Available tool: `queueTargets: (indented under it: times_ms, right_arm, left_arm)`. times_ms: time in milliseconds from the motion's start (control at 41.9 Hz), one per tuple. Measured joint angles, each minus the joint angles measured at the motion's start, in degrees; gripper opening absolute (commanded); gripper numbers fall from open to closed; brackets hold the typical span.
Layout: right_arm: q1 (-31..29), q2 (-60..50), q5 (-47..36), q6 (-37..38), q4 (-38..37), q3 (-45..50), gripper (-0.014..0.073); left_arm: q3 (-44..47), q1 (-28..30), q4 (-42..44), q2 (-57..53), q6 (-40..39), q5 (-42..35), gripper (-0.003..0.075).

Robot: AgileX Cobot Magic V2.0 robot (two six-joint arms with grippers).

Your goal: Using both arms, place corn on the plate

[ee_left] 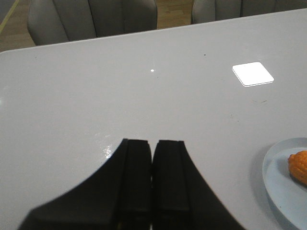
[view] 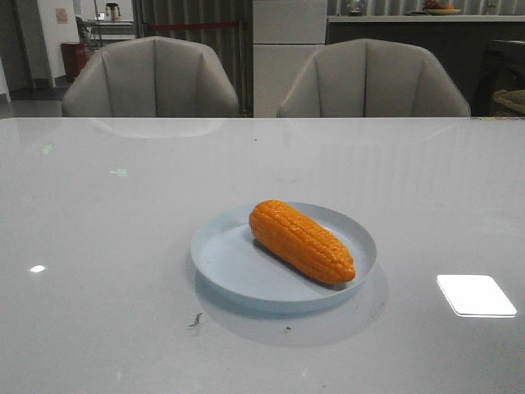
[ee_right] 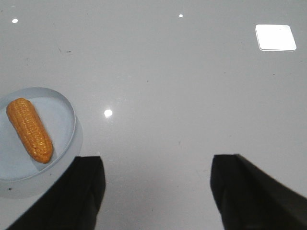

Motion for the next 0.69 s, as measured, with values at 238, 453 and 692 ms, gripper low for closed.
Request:
queueTargets:
  times_ms: [238,453,692]
  right_arm:
    - [0.00,0.00,0.00,0.00,0.13,0.00,0.0571]
    - [0.00,0.00,0.00,0.00,0.13,0.00,0.0571]
    - [0.00,0.00,-0.10,0.11,0.13,0.00,0.0571]
  left_arm:
    - [5.87,0.00,7.35,-6.98,-12.53,-4.07,0.0094]
    - [20.63,0.00,12.26,-19.91,-17.06,-18.72,0.0094]
    - [37.56,0.00,13.34,-31.92,-17.42,-28.82,0.0094]
